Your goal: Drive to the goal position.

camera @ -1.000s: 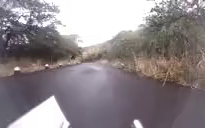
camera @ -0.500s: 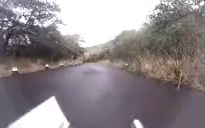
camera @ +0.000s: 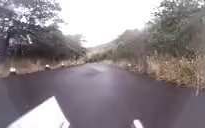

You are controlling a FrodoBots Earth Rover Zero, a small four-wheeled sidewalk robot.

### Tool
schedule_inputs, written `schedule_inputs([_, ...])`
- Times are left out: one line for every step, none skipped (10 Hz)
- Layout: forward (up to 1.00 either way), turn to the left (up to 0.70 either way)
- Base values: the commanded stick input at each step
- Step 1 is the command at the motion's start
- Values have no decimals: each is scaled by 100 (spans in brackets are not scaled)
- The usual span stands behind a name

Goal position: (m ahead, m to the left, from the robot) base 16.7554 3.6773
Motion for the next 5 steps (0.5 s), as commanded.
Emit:
schedule_inputs([100, 0])
schedule_inputs([100, 0])
schedule_inputs([100, 0])
schedule_inputs([100, 0])
schedule_inputs([100, 0])
